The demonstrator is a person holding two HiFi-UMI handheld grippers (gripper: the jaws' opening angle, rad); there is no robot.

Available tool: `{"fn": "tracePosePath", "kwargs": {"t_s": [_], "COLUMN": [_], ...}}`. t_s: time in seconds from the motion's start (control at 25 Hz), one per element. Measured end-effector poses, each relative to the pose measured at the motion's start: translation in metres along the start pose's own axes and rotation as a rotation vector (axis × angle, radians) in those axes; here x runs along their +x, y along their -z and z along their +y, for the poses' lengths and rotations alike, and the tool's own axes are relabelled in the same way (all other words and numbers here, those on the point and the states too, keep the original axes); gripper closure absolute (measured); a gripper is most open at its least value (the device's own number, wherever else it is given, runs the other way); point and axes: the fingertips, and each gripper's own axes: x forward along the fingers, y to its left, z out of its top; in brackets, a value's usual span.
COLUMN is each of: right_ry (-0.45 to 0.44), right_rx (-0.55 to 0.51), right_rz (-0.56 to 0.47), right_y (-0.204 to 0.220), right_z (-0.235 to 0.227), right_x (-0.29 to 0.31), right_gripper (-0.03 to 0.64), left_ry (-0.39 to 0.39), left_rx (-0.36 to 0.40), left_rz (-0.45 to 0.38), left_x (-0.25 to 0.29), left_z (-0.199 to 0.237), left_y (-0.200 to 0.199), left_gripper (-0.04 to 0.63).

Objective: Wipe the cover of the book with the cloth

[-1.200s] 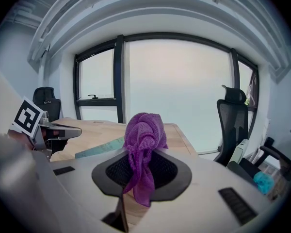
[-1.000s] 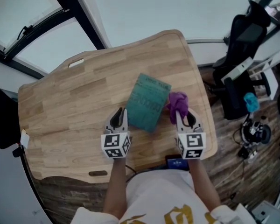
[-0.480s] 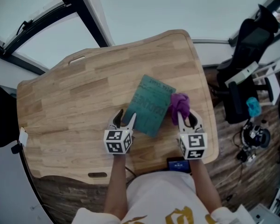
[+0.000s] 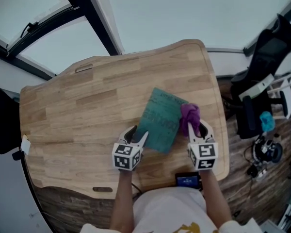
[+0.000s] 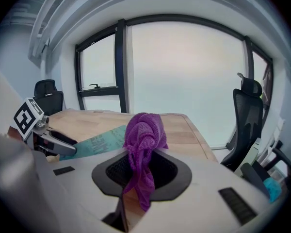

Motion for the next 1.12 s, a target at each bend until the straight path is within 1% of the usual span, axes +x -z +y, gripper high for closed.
{"fn": "tracePosePath", "kwargs": {"t_s": [0.12, 0.2, 0.32, 0.4, 0.48, 0.64, 0.72, 0.96, 1.12], "right_ry": [-0.002, -0.002, -0.008, -0.011, -0.015, -0.034, -0.044, -0.048, -0.04], "right_rx": [-0.015, -0.021, -0.018, -0.029, -0.041, -0.058, -0.077, -0.114, -0.138], "right_rz": [0.014, 0.019, 0.026, 0.039, 0.059, 0.075, 0.087, 0.111, 0.094], "right_y": [-0.002, -0.005, -0.012, -0.013, -0.012, -0.021, -0.023, -0.02, -0.029], "right_z": [-0.004, -0.006, -0.008, -0.01, -0.013, -0.015, -0.011, -0.009, -0.011], "right_x": [0.011, 0.018, 0.028, 0.035, 0.04, 0.056, 0.061, 0.069, 0.08], "right_gripper": [0.543, 0.543, 0.543, 0.543, 0.543, 0.543, 0.543, 0.543, 0.543], "left_ry": [0.109, 0.153, 0.221, 0.251, 0.234, 0.168, 0.174, 0.231, 0.242], "left_rx": [-0.037, -0.052, -0.07, -0.077, -0.065, -0.033, -0.044, -0.123, -0.123], "left_rz": [0.064, 0.083, 0.12, 0.136, 0.118, 0.044, 0.046, 0.056, 0.045], "left_x": [0.003, 0.004, 0.004, 0.003, 0.003, 0.013, 0.016, 0.02, 0.024], "left_z": [-0.017, -0.023, -0.031, -0.035, -0.034, -0.025, -0.026, -0.034, -0.031], "left_y": [0.011, 0.013, 0.018, 0.02, 0.018, -0.001, -0.002, 0.004, -0.003], "left_gripper": [0.391, 0.399, 0.428, 0.43, 0.43, 0.428, 0.429, 0.43, 0.434]}}
